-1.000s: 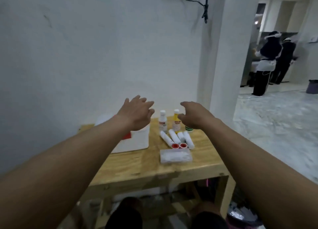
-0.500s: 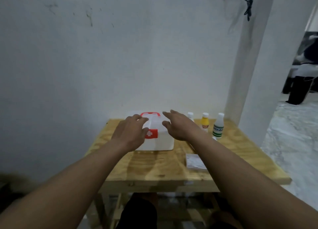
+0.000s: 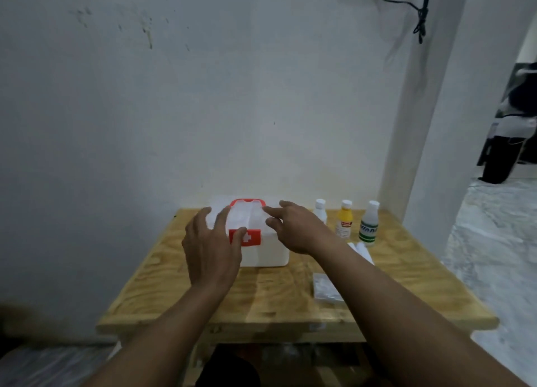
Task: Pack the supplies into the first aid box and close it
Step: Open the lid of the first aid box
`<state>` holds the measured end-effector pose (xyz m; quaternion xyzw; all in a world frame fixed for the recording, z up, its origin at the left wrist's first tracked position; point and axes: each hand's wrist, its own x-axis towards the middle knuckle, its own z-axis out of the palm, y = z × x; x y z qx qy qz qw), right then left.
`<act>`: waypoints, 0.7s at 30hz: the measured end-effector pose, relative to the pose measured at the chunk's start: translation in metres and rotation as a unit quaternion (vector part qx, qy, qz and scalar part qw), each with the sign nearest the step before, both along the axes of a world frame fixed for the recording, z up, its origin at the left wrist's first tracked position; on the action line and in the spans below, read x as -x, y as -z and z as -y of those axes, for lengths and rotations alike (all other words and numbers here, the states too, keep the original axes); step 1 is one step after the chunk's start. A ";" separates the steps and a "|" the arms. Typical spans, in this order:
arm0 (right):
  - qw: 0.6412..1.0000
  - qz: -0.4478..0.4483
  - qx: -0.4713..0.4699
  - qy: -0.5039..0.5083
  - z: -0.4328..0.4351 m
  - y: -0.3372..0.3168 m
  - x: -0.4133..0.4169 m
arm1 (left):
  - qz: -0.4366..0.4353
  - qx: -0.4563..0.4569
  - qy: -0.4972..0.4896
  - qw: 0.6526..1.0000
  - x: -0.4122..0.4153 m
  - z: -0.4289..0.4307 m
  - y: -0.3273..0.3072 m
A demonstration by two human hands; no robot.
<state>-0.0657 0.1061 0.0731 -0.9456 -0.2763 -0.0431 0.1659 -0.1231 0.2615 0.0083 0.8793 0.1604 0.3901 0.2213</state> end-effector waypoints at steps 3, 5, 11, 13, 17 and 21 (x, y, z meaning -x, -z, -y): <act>1.000 -0.003 0.005 0.000 -0.002 -0.001 0.000 | -0.003 0.182 -0.043 0.982 0.003 0.014 -0.005; 1.000 -0.006 0.004 0.006 -0.002 0.000 -0.002 | -0.005 0.341 -0.051 0.939 0.002 0.023 -0.011; 0.999 0.005 0.039 0.001 -0.001 -0.001 -0.002 | 0.004 0.627 -0.044 0.778 -0.011 0.025 -0.013; 0.999 0.010 0.046 0.000 -0.001 -0.002 -0.002 | 0.014 0.672 -0.029 0.740 -0.011 0.025 -0.012; 0.997 0.018 0.069 -0.006 -0.001 -0.003 -0.001 | 0.036 0.734 0.002 0.678 -0.006 0.028 -0.018; 0.997 0.024 0.073 -0.009 0.000 -0.004 -0.002 | 0.041 0.762 0.034 0.646 -0.001 0.029 -0.018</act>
